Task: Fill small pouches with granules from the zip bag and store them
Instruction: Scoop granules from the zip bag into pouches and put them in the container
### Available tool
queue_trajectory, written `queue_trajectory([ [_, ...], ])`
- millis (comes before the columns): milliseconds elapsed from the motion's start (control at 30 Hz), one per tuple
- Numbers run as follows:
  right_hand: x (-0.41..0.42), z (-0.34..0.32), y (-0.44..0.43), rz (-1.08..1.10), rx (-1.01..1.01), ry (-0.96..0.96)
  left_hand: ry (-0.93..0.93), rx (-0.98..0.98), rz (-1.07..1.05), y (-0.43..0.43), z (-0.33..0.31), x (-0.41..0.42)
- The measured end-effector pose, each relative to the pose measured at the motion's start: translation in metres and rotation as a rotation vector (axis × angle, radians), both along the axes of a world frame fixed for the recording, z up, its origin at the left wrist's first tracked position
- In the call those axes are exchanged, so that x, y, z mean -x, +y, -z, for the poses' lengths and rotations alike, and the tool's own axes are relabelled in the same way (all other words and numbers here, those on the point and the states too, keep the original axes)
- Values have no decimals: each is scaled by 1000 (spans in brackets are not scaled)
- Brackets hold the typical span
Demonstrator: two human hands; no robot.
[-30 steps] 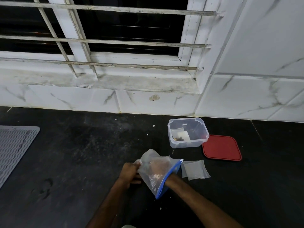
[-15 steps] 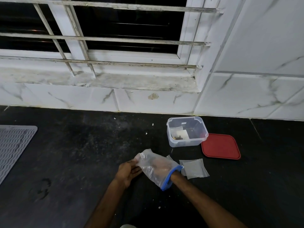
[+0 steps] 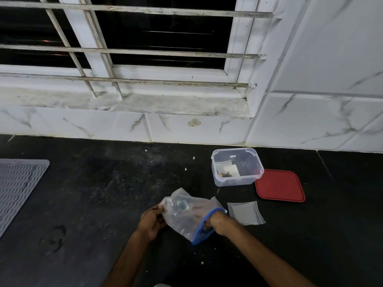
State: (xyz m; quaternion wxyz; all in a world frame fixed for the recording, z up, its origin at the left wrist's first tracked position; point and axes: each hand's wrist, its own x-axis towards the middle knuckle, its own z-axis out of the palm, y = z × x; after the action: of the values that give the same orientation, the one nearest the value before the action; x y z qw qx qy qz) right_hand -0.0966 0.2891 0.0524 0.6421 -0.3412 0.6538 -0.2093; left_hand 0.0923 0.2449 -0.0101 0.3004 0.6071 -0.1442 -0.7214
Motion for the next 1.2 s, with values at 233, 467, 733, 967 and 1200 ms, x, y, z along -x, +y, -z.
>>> queue_trajectory([
  [233, 15, -4, 6, 51, 12, -34, 25, 0, -138, -20, 4, -10],
  [467, 31, -19, 7, 82, 47, -54, -106, 42, -244, -36, 5, -18],
  [733, 51, -10, 21, 93, 52, -60, -564, 197, -308, -51, 18, -42],
  [967, 80, -9, 35, 151, 56, -78, -782, 966, -175, 4, -75, 26],
  [1200, 108, -16, 48, 270, 118, -35, -845, 1193, 910, 46, -61, 123],
])
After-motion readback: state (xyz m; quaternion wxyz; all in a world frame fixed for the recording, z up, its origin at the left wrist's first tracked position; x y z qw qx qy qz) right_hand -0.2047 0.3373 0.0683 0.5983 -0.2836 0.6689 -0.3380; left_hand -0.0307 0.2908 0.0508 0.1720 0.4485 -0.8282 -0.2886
